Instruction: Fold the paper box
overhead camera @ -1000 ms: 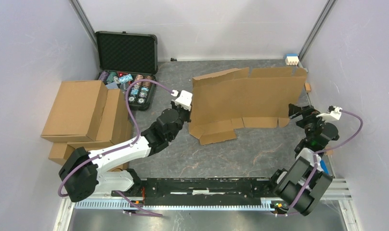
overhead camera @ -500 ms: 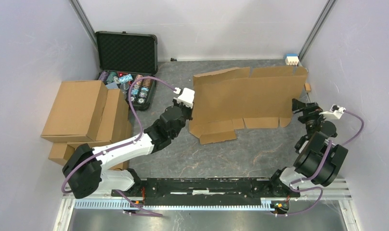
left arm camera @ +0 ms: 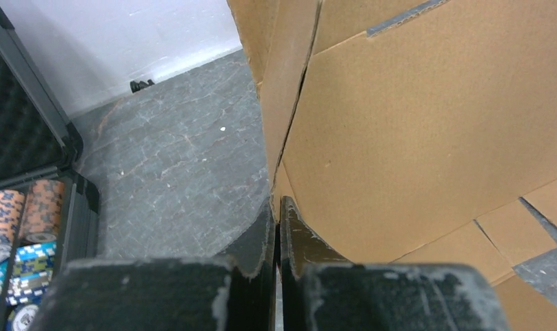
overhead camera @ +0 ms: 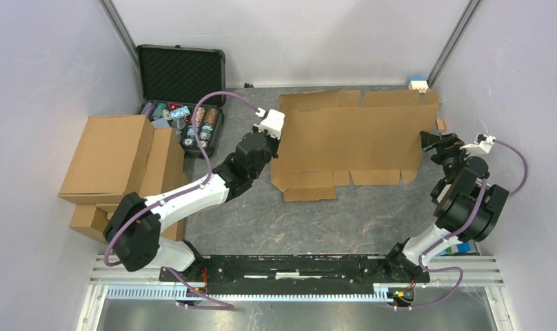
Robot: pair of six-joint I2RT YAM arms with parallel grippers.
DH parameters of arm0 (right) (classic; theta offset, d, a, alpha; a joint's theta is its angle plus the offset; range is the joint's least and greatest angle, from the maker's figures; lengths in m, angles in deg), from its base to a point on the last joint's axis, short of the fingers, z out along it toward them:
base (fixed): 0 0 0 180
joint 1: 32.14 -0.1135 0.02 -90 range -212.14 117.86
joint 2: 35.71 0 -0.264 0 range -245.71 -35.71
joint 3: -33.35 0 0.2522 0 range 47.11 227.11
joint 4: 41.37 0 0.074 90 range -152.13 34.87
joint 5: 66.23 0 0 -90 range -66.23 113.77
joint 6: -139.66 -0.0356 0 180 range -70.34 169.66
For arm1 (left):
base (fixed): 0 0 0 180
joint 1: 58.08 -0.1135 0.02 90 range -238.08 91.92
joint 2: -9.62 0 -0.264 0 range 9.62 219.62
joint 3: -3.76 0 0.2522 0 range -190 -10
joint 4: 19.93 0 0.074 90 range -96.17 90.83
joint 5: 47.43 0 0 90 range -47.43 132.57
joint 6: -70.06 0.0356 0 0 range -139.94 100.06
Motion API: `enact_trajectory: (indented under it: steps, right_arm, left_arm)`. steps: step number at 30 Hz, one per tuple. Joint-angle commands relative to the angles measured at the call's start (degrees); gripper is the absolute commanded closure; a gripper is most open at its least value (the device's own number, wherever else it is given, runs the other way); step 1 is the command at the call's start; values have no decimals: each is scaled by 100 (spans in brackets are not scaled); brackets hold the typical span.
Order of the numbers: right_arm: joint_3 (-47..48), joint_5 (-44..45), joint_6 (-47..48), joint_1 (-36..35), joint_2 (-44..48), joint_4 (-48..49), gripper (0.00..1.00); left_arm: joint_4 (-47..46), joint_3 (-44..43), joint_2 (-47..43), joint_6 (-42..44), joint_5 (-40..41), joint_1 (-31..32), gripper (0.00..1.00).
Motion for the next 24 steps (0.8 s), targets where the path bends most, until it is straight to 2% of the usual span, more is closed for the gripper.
enact_trajectory:
  steps: [1, 5, 9, 11, 15, 19, 22, 24]
  right_arm:
    - [489, -572, 169, -51, -458, -70, 2]
    - [756, -624, 560, -266, -641, -603, 2]
    - [953, -731, 912, -418, -672, -1079, 2]
    - [947, -935, 727, -481, -733, -876, 7]
    - [714, -1299, 104, -511, -753, -112, 25]
    - [302, -1397, -169, -621, -445, 241, 49]
    - [-10, -1277, 54, -849, 85, 10, 59]
    - [-165, -1055, 333, -1040, 505, -517, 68]
  left_arm:
    - [594, -495, 322, 758, -427, -26, 98]
    - [657, -651, 577, 1347, -1113, -25, 98]
    - [633, -730, 778, 1562, -1106, -26, 98]
    - [796, -911, 876, 1566, -996, -26, 97]
    - [1064, -1199, 959, 1496, -574, -30, 98]
    - [1050, -1189, 768, 1291, -221, -123, 98]
    - [1043, -1131, 594, 1141, -21, -213, 96]
    - [1047, -1064, 451, 1124, 103, -236, 96]
